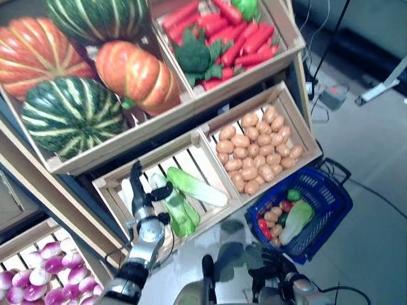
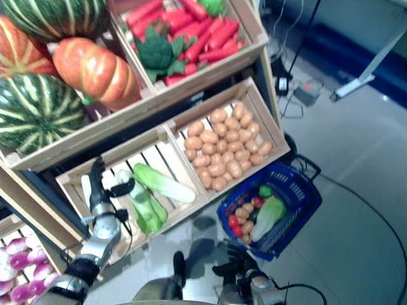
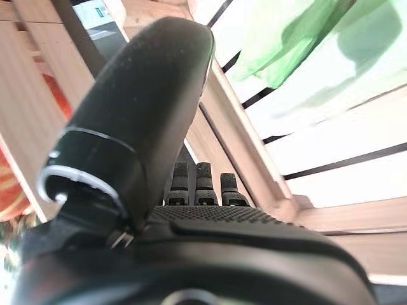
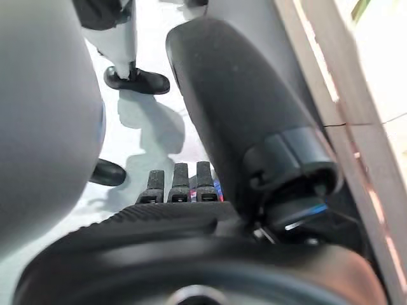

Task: Put vegetables into the basket

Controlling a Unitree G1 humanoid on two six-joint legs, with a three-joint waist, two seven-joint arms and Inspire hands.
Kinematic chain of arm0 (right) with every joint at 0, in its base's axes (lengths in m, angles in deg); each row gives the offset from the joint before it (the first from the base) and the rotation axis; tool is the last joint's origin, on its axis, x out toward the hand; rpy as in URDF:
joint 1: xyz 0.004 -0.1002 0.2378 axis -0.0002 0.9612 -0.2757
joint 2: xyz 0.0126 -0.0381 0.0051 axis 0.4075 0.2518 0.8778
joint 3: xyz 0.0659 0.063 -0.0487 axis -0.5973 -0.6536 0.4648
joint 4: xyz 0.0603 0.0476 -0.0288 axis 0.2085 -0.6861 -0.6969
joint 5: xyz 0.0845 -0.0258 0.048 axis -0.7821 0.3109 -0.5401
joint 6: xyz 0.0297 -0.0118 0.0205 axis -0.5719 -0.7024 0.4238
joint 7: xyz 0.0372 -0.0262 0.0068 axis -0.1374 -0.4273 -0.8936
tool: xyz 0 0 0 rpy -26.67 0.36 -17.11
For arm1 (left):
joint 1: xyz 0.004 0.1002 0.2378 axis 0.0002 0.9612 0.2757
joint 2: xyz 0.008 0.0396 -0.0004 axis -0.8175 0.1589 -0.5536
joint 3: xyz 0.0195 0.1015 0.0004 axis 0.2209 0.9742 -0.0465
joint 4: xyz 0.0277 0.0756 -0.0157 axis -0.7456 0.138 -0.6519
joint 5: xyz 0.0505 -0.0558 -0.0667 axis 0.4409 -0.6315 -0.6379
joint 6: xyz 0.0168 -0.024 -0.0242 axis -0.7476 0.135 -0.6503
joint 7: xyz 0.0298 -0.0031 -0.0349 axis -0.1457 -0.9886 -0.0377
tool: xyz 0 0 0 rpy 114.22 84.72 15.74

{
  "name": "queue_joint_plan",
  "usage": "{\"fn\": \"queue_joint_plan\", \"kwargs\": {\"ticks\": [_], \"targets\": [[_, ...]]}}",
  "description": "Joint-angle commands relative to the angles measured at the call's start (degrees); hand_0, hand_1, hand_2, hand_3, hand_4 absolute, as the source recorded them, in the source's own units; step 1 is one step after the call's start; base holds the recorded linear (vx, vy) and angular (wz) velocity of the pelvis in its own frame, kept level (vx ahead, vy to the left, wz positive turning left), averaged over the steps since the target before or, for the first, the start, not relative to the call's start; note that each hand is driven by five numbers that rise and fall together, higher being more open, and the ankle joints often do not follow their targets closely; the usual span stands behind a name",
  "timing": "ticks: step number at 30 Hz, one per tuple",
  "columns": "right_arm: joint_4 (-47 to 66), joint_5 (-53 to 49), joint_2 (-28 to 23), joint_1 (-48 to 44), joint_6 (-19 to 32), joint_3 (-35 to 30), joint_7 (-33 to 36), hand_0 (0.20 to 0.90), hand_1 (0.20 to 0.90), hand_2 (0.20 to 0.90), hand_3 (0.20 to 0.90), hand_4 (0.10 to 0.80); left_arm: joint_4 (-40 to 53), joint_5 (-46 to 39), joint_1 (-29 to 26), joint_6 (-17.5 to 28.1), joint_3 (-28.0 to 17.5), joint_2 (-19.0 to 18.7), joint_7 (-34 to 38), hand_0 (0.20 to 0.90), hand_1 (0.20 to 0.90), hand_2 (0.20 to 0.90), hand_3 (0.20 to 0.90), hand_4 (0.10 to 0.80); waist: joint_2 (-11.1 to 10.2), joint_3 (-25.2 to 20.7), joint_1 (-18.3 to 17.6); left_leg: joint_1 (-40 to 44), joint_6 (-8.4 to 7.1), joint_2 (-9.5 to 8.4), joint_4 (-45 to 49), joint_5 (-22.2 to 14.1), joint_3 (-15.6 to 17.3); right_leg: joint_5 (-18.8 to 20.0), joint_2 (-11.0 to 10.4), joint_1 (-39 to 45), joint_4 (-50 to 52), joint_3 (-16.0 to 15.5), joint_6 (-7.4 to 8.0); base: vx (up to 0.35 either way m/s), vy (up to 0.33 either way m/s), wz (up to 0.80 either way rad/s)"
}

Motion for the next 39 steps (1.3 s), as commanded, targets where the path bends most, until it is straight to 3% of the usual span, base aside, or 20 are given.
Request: {"fn": "queue_joint_plan", "kwargs": {"ticks": [1,7,11,26,39], "targets": [[6.9,-3.0,-0.8,-2.9,4.7,2.3,3.6,0.9,0.9,0.9,0.9,0.8,-1.9,1.8,-10.2,3.3,-2.6,-4.0,5.5,0.9,0.9,0.9,0.9,0.8,-2.5,4.0,-1.5,-3.0,-0.33,-2.66,13.9,-12.7,0.8,-2.7,-1.4,-8.5,10.6,0.7,-5.75,-0.116,0.05,-0.18],[10.4,-5.9,-2.1,-6.6,4.7,2.5,4.5,0.9,0.9,0.9,0.9,0.8,-8.1,-1.4,-17.5,-0.3,-4.7,-6.9,9.0,0.9,0.9,0.9,0.9,0.8,-3.8,7.9,-2.9,-12.1,-0.23,-2.06,25.4,-16.1,2.3,-6.2,-2.1,-18.1,22.2,1.2,-6.62,-0.113,0.028,-0.05],[12.0,-7.0,-2.4,-7.8,4.5,2.1,5.3,0.9,0.9,0.9,0.9,0.8,-11.0,-3.2,-19.5,-1.4,-5.9,-7.8,10.1,0.9,0.9,0.9,0.9,0.8,-4.8,9.4,-3.4,-17.3,0.2,-1.46,30.9,-17.8,2.4,-8.1,-2.3,-23.5,28.2,2.1,-7.07,-0.066,0.013,0.03],[14.7,-7.6,-3.5,-11.6,2.6,1.6,7.9,0.9,0.9,0.9,0.9,0.8,-12.4,-5.1,-22.2,-3.2,-6.6,-9.7,14.9,0.9,0.9,0.9,0.9,0.8,-6.4,10.8,-3.6,-27.4,0.79,0.13,39.9,-20.6,2.9,-10.5,-1.5,-33.7,37.1,3.9,-7.33,-0.011,0.001,-0.02],[17.7,-6.5,-6.6,-9.6,1.7,-0.6,8.2,0.9,0.9,0.9,0.9,0.8,-12.7,-10.9,-27.0,-5.6,-7.9,-16.0,12.1,0.9,0.9,0.9,0.9,0.8,-6.5,10.8,-5.0,-33.0,1.43,1.29,43.9,-21.9,3.5,-11.1,-1.0,-40.0,41.2,5.2,-7.51,0.002,0.024,-0.03]]}}
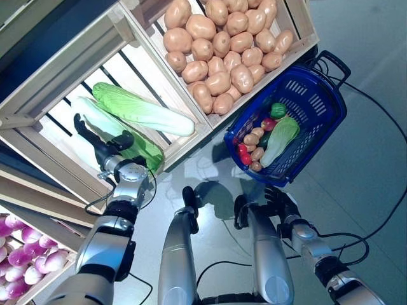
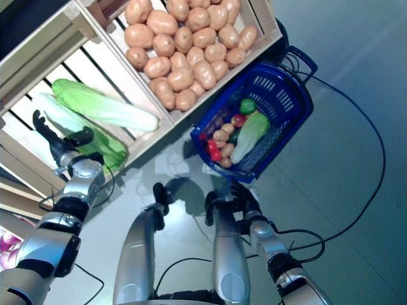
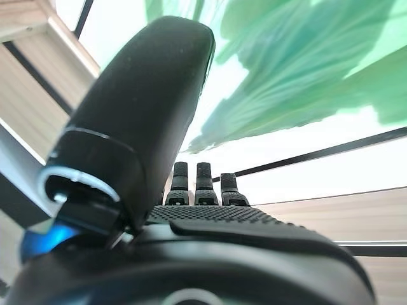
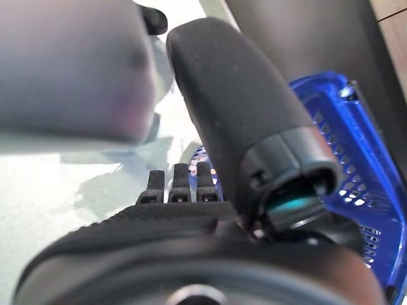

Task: Put vegetables into the basket

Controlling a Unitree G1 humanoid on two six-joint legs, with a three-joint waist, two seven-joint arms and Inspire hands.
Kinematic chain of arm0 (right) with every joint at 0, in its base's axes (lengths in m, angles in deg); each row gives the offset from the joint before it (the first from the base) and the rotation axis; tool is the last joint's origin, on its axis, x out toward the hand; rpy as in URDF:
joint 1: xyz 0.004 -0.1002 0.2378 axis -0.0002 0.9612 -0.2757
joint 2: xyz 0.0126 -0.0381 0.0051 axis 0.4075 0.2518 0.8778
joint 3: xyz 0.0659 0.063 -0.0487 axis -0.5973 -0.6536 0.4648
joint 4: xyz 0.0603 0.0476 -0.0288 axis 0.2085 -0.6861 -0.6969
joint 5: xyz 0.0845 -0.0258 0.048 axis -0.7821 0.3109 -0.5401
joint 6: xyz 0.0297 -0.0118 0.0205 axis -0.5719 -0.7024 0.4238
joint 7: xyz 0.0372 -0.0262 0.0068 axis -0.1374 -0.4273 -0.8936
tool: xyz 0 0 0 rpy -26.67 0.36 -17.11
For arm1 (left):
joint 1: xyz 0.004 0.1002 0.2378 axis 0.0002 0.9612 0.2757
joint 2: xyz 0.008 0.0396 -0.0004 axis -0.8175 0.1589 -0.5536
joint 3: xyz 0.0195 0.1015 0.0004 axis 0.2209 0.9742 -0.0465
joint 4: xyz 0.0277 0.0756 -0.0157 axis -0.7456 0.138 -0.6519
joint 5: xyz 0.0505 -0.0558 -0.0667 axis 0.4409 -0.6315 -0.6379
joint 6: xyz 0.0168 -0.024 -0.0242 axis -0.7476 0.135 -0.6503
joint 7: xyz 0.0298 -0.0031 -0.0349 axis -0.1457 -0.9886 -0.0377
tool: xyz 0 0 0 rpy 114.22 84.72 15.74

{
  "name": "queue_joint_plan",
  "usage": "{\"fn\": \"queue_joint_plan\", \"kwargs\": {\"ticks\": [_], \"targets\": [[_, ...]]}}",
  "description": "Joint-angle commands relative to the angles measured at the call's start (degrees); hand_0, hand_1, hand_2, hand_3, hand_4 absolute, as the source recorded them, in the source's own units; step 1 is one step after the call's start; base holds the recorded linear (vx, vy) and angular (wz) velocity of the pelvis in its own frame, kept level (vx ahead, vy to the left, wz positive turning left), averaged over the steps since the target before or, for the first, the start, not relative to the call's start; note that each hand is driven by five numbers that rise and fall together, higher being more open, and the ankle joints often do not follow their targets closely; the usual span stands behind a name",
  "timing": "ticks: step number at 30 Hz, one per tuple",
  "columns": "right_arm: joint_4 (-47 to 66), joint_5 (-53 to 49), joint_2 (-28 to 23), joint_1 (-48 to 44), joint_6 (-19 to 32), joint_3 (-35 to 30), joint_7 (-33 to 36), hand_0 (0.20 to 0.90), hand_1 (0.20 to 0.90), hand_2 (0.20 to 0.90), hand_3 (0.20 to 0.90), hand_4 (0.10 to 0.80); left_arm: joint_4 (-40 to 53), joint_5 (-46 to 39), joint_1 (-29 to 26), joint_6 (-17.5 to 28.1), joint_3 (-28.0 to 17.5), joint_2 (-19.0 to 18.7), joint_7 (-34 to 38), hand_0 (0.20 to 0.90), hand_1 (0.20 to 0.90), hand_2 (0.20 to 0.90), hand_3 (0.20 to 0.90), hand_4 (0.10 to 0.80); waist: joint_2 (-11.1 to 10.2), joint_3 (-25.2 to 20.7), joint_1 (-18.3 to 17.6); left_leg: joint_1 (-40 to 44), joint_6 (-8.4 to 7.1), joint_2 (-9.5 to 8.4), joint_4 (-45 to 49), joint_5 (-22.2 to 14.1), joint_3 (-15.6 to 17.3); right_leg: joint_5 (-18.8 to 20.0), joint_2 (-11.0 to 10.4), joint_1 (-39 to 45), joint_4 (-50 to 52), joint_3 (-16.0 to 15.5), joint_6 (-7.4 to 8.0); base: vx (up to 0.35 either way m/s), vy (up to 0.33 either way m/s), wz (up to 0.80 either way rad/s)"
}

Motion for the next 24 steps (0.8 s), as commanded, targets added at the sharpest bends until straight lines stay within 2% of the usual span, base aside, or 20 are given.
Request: {"fn": "queue_joint_plan", "kwargs": {"ticks": [1,8,12,16,24], "targets": [[6.6,-1.5,-1.3,2.5,1.2,-0.2,2.0,0.9,0.9,0.9,0.9,0.8,0.7,-3.8,-4.3,1.0,-3.5,-7.6,1.1,0.9,0.9,0.9,0.9,0.8,-1.5,-0.2,-1.5,2.0,3.58,-2.04,9.7,-14.2,3.6,2.9,2.3,1.6,-5.1,1.3,-1.25,0.005,0.044,0.0],[7.8,-0.7,-1.9,3.4,2.1,-1.0,2.9,0.9,0.9,0.9,0.9,0.8,-1.8,-15.2,-7.6,-0.1,-6.0,-9.7,-1.7,0.9,0.9,0.9,0.9,0.8,-1.5,-0.2,-2.5,1.5,3.57,-1.76,9.5,-14.4,3.9,2.8,2.3,0.7,-5.1,1.5,-1.12,0.025,0.045,0.0],[8.6,-0.7,-2.4,3.2,1.9,-1.5,3.8,0.9,0.9,0.9,0.9,0.8,-3.2,-22.2,-9.3,0.2,-6.9,-11.3,-5.7,0.9,0.9,0.9,0.9,0.8,-1.5,-0.2,-2.9,-0.2,3.91,-1.38,10.4,-14.3,4.4,3.0,2.2,-1.2,-4.1,1.7,-1.35,0.009,0.057,-0.02],[10.3,-0.5,-3.2,3.5,1.5,-2.2,4.6,0.9,0.9,0.9,0.9,0.8,-4.1,-30.7,-11.2,-1.5,-6.1,-12.0,-11.4,0.9,0.9,0.9,0.9,0.8,-1.4,-0.2,-3.4,-1.4,4.1,-1.36,10.3,-14.2,4.6,3.4,2.3,-2.6,-4.4,2.0,-1.15,0.027,0.055,-0.03],[13.1,-0.3,-4.6,4.5,1.7,-3.6,5.5,0.9,0.9,0.9,0.9,0.8,-5.1,-37.5,-13.6,-3.8,-4.1,-14.1,-15.1,0.9,0.9,0.9,0.9,0.8,-1.4,-0.2,-3.7,-3.6,4.32,-1.76,9.9,-14.0,4.3,4.3,2.7,-4.9,-5.1,2.3,-0.65,0.023,0.053,0.0]]}}
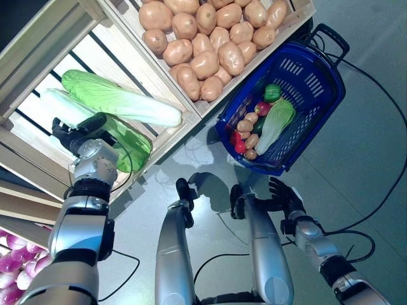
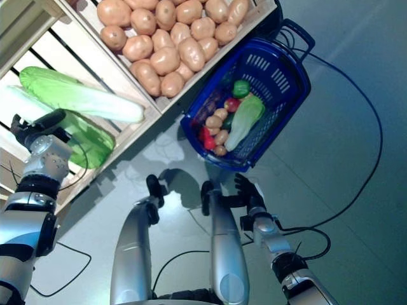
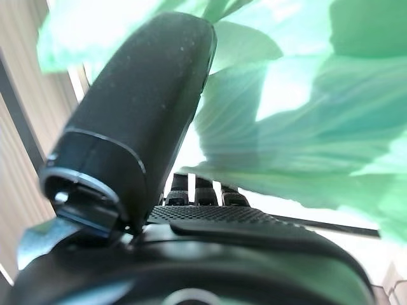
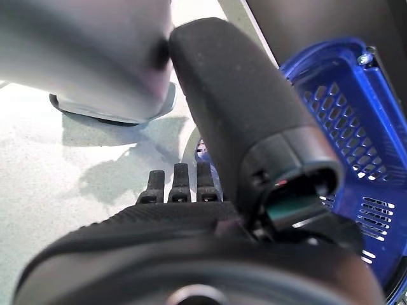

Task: Put vegetables into the basket

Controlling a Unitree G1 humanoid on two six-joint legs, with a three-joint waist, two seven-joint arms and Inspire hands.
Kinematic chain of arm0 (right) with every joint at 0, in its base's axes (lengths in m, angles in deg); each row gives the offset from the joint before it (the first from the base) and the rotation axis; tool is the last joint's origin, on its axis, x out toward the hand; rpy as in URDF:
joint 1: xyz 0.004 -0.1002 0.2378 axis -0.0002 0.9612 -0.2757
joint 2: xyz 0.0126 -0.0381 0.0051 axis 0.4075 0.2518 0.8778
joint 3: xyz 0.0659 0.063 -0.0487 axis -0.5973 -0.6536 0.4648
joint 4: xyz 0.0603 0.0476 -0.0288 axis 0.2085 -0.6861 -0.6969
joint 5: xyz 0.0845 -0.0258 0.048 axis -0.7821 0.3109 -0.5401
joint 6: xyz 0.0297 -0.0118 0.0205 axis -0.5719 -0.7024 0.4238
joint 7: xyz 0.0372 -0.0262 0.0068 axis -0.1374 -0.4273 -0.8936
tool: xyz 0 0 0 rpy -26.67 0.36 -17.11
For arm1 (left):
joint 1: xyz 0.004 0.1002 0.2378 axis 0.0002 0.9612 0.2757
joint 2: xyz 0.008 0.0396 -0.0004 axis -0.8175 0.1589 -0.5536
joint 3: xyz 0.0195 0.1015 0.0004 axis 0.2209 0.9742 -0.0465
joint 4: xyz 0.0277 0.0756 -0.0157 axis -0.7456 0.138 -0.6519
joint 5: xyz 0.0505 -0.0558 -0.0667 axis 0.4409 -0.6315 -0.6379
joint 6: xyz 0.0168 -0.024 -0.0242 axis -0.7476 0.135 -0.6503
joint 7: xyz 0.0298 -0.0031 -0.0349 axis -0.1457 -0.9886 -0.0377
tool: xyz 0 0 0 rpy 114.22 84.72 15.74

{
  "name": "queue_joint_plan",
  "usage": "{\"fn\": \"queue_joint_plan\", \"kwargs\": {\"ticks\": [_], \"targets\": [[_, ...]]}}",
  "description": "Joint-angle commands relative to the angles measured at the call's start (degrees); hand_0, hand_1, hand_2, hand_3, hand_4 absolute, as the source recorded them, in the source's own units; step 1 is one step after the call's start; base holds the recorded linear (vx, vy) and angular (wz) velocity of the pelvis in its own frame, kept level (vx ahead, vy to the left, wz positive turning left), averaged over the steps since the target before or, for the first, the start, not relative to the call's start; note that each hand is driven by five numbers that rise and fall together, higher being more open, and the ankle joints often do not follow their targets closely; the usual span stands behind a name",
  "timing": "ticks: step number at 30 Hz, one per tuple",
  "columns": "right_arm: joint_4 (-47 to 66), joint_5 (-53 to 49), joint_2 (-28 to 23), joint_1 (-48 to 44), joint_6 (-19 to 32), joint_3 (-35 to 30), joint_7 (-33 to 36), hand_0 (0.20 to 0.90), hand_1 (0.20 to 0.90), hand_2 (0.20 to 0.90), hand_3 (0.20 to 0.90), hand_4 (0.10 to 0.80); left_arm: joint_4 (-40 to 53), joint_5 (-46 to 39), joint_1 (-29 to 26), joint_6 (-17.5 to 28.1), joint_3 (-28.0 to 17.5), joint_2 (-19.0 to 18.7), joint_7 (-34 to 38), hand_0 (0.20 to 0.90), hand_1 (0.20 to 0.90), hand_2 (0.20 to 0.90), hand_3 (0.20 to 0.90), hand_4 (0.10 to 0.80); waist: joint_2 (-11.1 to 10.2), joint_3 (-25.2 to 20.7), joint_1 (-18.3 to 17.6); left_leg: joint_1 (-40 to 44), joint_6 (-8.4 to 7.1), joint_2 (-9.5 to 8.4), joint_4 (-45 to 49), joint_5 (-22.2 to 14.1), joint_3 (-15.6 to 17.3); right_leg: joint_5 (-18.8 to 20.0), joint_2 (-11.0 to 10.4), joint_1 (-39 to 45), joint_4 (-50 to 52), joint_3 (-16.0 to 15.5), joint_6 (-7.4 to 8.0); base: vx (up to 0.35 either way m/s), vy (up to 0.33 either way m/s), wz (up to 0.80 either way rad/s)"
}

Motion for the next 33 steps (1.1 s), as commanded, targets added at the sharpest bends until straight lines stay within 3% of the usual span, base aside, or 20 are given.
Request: {"fn": "queue_joint_plan", "kwargs": {"ticks": [1,3,4,5,11,17,26,29,33], "targets": [[6.0,-0.6,-2.3,3.2,2.2,-3.0,3.0,0.9,0.9,0.9,0.9,0.8,-0.6,-1.2,-6.4,0.2,1.6,-5.4,-5.1,0.9,0.9,0.9,0.9,0.8,-1.1,-0.2,-1.1,2.0,4.31,-2.57,7.5,-13.3,4.1,4.3,2.2,0.5,-6.5,1.9,-0.61,0.026,0.046,-0.03],[6.2,-0.5,-2.5,3.3,2.2,-3.1,3.4,0.9,0.9,0.9,0.9,0.8,-0.9,-1.4,-6.8,-0.4,1.9,-5.6,-5.8,0.9,0.9,0.9,0.9,0.8,-1.1,-0.2,-1.2,1.7,4.35,-2.72,7.5,-13.3,4.0,4.3,2.2,0.3,-6.5,1.9,-0.59,0.041,0.046,-0.05],[6.4,-0.4,-2.7,3.9,2.4,-3.4,3.5,0.9,0.9,0.9,0.9,0.8,-0.8,-1.2,-6.9,-0.4,2.4,-6.1,-6.6,0.82,0.82,0.82,0.82,0.747,-1.0,-0.2,-1.2,2.6,4.18,-2.95,6.7,-13.3,3.7,4.4,2.3,1.2,-7.4,2.0,-0.33,0.056,0.055,-0.07],[7.0,-0.4,-2.9,4.3,2.5,-3.7,3.7,0.9,0.9,0.9,0.9,0.8,-0.5,-1.0,-7.0,0.9,2.6,-6.5,-7.7,0.3,0.3,0.3,0.3,0.4,-1.0,-0.2,-1.1,2.3,4.28,-3.09,6.7,-13.3,3.6,4.5,2.3,1.0,-7.5,2.1,-0.33,0.05,0.056,-0.08],[8.0,-0.3,-3.2,5.7,4.2,-5.3,3.0,0.9,0.9,0.9,0.9,0.8,4.1,0.4,-5.4,1.2,2.6,-7.0,-7.1,0.3,0.3,0.3,0.3,0.4,-0.9,-0.2,-0.6,1.3,4.84,-3.56,7.6,-13.7,3.3,4.6,2.6,-0.2,-6.5,2.1,-0.38,-0.015,0.009,-0.02],[8.1,-0.4,-3.0,5.3,5.7,-5.2,2.4,0.9,0.9,0.9,0.9,0.8,2.8,1.4,-4.8,0.4,1.8,-7.5,-8.6,0.3,0.3,0.3,0.3,0.4,-0.8,-0.2,-0.4,3.6,4.96,-3.91,7.3,-14.1,3.3,4.2,2.5,2.1,-6.6,2.1,-0.33,-0.007,-0.001,0.02],[9.2,-0.5,-1.8,6.8,5.7,-4.5,0.9,0.9,0.9,0.9,0.9,0.8,2.5,10.4,-2.0,-0.2,1.6,-8.7,-11.0,0.3,0.3,0.3,0.3,0.4,-0.5,-0.2,0.0,13.7,4.59,-4.57,3.5,-14.3,3.5,3.9,2.2,11.6,-10.0,1.9,0.48,0.003,-0.033,-0.02],[10.0,-0.5,-1.1,7.7,6.3,-5.0,0.2,0.9,0.9,0.9,0.9,0.8,5.3,15.2,1.6,1.0,1.1,-8.7,-12.0,0.3,0.3,0.3,0.3,0.4,-0.1,-0.2,0.7,19.7,4.48,-5.2,1.4,-14.3,3.2,3.8,1.5,17.6,-12.0,1.1,0.77,0.006,-0.053,-0.09],[10.7,1.1,1.0,9.7,8.2,-5.6,-1.1,0.9,0.9,0.9,0.9,0.8,11.0,17.5,9.3,3.5,-0.3,-6.0,-15.5,0.3,0.3,0.3,0.3,0.4,0.7,-2.7,1.6,25.7,4.36,-6.07,-2.0,-13.7,2.7,3.6,0.4,23.7,-14.6,0.1,0.87,0.043,-0.065,-0.05]]}}
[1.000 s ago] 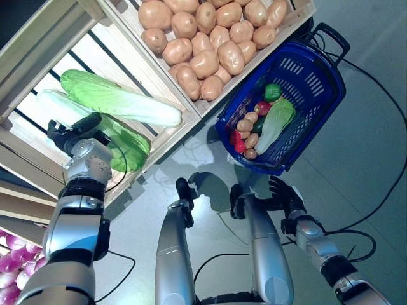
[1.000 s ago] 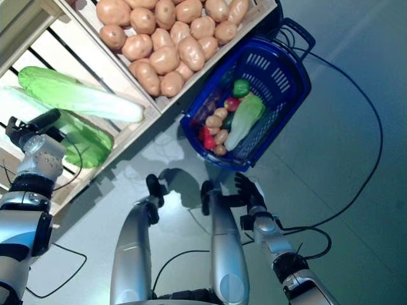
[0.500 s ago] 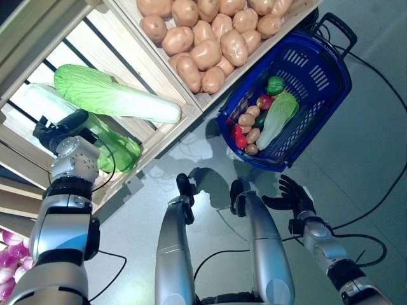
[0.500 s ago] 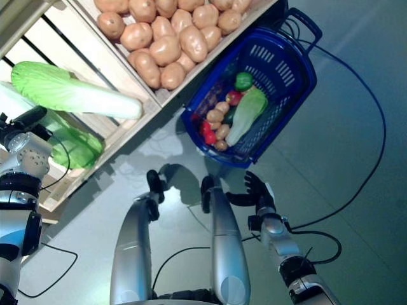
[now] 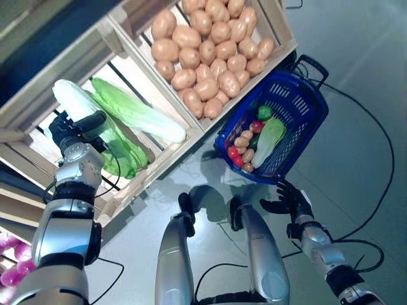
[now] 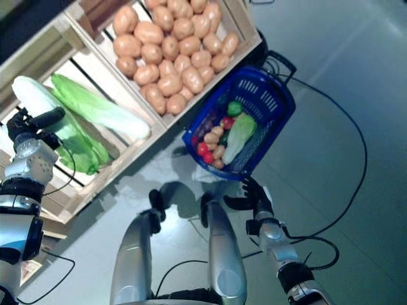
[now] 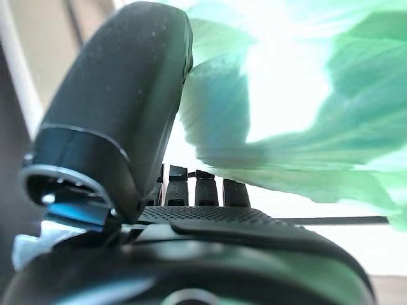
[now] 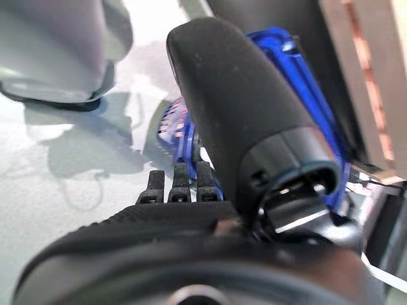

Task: Put vegetables into the basket

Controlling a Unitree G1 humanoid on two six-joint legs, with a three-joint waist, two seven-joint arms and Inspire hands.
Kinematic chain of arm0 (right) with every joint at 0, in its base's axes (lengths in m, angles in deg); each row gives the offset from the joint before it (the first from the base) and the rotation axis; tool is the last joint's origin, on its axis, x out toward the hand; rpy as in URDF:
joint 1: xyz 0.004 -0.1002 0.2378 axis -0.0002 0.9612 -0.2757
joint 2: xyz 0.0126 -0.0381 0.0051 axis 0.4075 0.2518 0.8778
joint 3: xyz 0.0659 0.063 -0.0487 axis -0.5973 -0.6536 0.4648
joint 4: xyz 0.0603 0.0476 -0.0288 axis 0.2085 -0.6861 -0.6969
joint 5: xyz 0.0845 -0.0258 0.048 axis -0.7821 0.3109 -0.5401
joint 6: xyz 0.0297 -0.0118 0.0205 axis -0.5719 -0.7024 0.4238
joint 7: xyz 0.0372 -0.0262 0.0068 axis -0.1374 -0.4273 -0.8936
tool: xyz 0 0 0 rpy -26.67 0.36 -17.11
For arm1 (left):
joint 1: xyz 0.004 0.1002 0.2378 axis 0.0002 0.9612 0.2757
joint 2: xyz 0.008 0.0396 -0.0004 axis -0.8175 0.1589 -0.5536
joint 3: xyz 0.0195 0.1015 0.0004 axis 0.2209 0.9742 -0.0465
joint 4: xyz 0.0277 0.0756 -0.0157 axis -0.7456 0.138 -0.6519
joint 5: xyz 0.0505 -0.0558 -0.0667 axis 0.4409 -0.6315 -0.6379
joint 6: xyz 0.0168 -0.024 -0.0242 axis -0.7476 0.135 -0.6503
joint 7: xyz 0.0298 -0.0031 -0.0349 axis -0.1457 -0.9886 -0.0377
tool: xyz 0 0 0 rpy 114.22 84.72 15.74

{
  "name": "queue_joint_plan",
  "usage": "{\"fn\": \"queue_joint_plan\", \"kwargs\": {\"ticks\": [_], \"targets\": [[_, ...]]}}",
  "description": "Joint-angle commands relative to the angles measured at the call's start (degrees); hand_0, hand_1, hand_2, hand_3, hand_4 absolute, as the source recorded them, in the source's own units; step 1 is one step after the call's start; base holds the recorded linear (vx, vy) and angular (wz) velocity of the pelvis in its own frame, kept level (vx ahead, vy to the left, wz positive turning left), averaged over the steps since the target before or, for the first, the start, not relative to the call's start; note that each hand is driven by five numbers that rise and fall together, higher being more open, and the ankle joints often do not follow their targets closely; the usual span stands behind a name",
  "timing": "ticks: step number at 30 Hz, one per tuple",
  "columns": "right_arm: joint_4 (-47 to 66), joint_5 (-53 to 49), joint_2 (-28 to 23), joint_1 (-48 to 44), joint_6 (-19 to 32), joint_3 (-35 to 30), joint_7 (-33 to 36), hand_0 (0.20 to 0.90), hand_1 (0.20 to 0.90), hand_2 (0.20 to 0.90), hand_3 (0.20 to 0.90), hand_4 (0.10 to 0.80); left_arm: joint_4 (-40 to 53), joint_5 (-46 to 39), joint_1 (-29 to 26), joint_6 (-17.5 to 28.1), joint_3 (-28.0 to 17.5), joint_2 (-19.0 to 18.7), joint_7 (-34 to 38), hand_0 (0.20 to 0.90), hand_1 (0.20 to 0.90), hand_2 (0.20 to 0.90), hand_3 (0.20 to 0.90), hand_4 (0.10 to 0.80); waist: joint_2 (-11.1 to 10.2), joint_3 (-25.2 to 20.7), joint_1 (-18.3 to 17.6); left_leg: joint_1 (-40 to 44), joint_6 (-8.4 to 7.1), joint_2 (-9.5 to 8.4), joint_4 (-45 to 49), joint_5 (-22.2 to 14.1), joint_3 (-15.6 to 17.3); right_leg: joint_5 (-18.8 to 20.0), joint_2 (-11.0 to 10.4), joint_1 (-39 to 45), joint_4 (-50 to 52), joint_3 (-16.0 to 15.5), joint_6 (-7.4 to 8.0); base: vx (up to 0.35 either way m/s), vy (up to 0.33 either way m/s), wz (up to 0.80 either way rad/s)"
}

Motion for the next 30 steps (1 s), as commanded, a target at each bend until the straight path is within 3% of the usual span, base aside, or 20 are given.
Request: {"fn": "queue_joint_plan", "kwargs": {"ticks": [1,7,12,15,20,25,30], "targets": [[7.3,1.5,1.3,2.7,7.2,-1.9,-2.5,0.9,0.9,0.9,0.9,0.8,8.3,6.3,3.0,9.2,-2.8,-2.3,-2.2,0.3,0.3,0.3,0.3,0.4,2.1,-3.5,1.5,9.0,3.53,-4.84,2.3,-12.2,1.6,1.6,-0.2,6.9,-6.7,-1.1,-1.21,0.05,-0.078,0.01],[10.0,2.9,3.7,5.4,6.7,-3.3,-4.5,0.9,0.9,0.9,0.9,0.8,15.6,11.4,15.2,14.4,-4.6,2.5,-6.5,0.3,0.3,0.3,0.3,0.4,3.4,-8.9,3.2,18.0,3.19,-5.77,-3.5,-11.3,-0.3,1.4,-1.1,17.5,-12.7,-3.5,-1.6,0.048,-0.095,0.05],[13.4,6.9,4.9,7.9,9.5,-5.0,-3.6,0.9,0.9,0.9,0.9,0.8,22.5,21.9,23.7,18.0,-5.9,4.7,-6.8,0.3,0.3,0.3,0.3,0.4,4.2,-13.7,4.1,25.5,2.63,-6.25,-9.6,-10.1,-1.6,2.0,-0.6,26.2,-19.5,-4.8,-1.65,0.077,-0.111,0.14],[15.5,7.5,5.3,8.1,11.4,-6.2,-6.5,0.9,0.9,0.9,0.9,0.8,28.5,21.4,27.4,19.6,-6.7,6.3,-11.3,0.3,0.3,0.3,0.3,0.4,4.7,-16.3,4.6,29.8,2.21,-6.68,-14.5,-8.7,-2.3,3.0,0.2,30.9,-24.6,-5.4,-1.63,0.021,-0.088,0.15],[16.9,5.3,4.0,5.3,9.4,-6.1,-16.6,0.9,0.9,0.9,0.9,0.8,34.2,14.9,27.8,18.7,-5.1,7.9,-22.6,0.3,0.3,0.3,0.3,0.4,4.7,-19.3,5.3,34.2,1.44,-6.87,-21.2,-6.1,-3.5,5.8,1.2,35.7,-31.5,-5.8,-1.25,-0.008,-0.077,0.16],[17.0,-2.7,-0.3,0.4,4.9,-8.0,-26.7,0.9,0.9,0.9,0.9,0.8,35.2,6.2,24.2,18.3,-3.8,7.9,-32.5,0.3,0.3,0.3,0.3,0.4,4.2,-21.9,6.1,37.1,0.52,-6.46,-27.9,-3.5,-4.1,9.0,2.2,38.9,-38.4,-6.7,-0.48,-0.015,-0.074,0.06],[16.0,-17.2,-3.0,-4.2,-9.8,-10.2,-39.7,0.9,0.9,0.9,0.9,0.8,33.5,1.6,19.1,17.8,-2.1,6.3,-38.7,0.3,0.3,0.3,0.3,0.4,3.5,-24.1,6.2,39.0,0.07,-6.07,-32.9,-1.8,-3.3,11.4,3.3,40.9,-44.0,-7.4,0.0,-0.023,-0.062,0.05]]}}
